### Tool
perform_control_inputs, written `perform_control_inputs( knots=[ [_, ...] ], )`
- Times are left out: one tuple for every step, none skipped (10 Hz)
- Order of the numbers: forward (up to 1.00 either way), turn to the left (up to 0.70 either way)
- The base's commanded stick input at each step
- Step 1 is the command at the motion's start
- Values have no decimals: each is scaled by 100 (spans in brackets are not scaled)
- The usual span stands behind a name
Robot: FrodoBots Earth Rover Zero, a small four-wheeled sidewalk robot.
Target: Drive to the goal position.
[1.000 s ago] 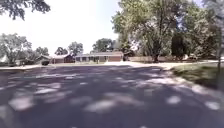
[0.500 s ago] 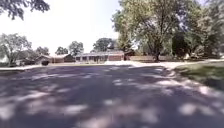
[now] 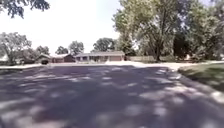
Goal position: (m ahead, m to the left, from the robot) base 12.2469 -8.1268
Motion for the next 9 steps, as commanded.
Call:
perform_control_inputs(
  knots=[
    [70, 0],
    [70, 0],
    [70, 0],
    [70, 0],
    [70, 0],
    [70, 0],
    [70, 0],
    [70, 0],
    [70, 0]
  ],
)
